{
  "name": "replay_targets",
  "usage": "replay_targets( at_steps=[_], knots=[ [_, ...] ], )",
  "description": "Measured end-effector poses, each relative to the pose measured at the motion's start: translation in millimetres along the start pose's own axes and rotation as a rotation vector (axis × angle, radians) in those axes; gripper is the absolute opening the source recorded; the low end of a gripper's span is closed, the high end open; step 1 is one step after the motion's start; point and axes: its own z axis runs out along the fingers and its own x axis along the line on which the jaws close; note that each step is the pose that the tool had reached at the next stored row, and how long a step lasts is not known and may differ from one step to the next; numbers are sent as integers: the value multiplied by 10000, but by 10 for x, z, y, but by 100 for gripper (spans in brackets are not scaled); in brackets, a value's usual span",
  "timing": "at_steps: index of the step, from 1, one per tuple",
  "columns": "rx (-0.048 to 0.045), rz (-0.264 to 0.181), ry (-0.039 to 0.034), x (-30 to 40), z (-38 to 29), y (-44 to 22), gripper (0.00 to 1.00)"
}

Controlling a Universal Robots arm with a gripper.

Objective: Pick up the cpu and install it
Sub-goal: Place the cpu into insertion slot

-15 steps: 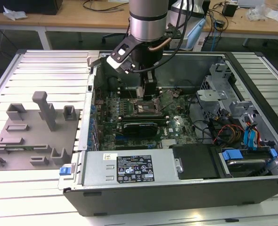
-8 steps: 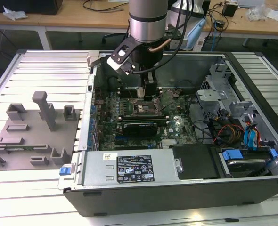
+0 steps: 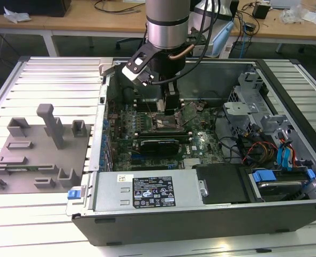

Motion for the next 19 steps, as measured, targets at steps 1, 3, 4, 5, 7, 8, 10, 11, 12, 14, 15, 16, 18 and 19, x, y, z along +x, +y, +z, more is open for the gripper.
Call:
replay_targets(
  at_steps=[1,3,4,5,7,8,10,11,12,14,15,16,18,19],
  knots=[
    [-1,0,0,0,0,0,55],
    [-2,0,-1,0,0,0,55],
    [-2,0,0,0,0,0,55],
    [-3,0,-1,0,0,0,55],
    [-8,0,2,0,3,0,55],
    [-36,3,4,1,11,-2,55],
    [-117,0,-6,0,27,-2,55],
    [-145,0,-6,0,36,-3,55],
    [-160,-1,-7,0,45,-4,55],
    [-166,0,-10,4,88,-8,55],
    [-168,87,-13,59,165,-12,55],
    [-169,151,-17,72,223,-16,55],
    [-167,150,-20,77,263,-19,55],
    [-168,151,-19,78,272,-20,55]
  ],
)
